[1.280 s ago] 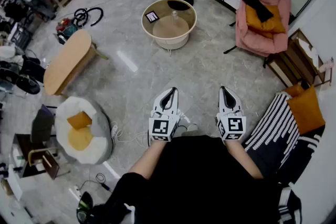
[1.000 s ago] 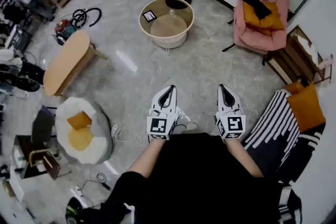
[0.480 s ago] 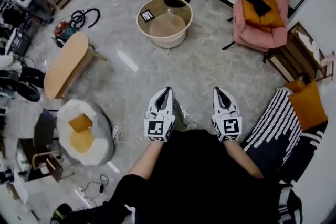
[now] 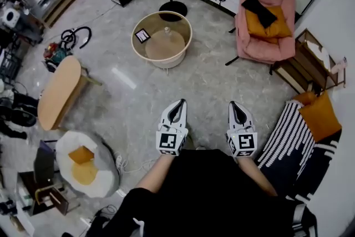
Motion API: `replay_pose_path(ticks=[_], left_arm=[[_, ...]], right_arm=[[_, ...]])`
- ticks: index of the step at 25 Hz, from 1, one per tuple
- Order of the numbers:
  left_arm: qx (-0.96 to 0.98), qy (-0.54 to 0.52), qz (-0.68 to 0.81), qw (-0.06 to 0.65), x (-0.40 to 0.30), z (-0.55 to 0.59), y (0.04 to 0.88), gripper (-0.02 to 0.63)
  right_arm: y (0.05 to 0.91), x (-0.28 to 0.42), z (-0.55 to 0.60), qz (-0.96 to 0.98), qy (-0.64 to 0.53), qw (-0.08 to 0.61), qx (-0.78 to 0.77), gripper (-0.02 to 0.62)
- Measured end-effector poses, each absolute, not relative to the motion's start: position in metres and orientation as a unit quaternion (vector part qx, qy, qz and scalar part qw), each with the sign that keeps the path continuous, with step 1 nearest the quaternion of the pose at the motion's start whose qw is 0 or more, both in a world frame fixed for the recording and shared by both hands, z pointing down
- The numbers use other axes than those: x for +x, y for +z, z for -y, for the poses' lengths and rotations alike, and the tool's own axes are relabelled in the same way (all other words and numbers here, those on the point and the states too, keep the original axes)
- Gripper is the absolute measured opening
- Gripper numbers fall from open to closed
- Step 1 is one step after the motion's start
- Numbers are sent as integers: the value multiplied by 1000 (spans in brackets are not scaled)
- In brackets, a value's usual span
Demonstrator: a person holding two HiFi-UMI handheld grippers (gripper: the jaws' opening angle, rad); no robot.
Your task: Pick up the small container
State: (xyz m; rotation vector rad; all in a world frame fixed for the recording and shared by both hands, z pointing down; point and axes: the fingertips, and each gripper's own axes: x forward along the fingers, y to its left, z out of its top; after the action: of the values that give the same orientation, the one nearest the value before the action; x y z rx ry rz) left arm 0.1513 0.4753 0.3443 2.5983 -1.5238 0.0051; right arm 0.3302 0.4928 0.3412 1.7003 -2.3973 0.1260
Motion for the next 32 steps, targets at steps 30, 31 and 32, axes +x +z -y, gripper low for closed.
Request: replay_pose_path(ticks=[30,31,32], left_arm=[[872,-19,478,106,-5,-161,353,25],[874,-19,474,107,-10,-155,356,25],[875,-19,471,108,-14,-149,359,25]], right_arm=[[338,175,-171,795,50,149,587,21],[339,170,-166,793,50,150,589,21],[341,165,-162,792,51,152,589,21]])
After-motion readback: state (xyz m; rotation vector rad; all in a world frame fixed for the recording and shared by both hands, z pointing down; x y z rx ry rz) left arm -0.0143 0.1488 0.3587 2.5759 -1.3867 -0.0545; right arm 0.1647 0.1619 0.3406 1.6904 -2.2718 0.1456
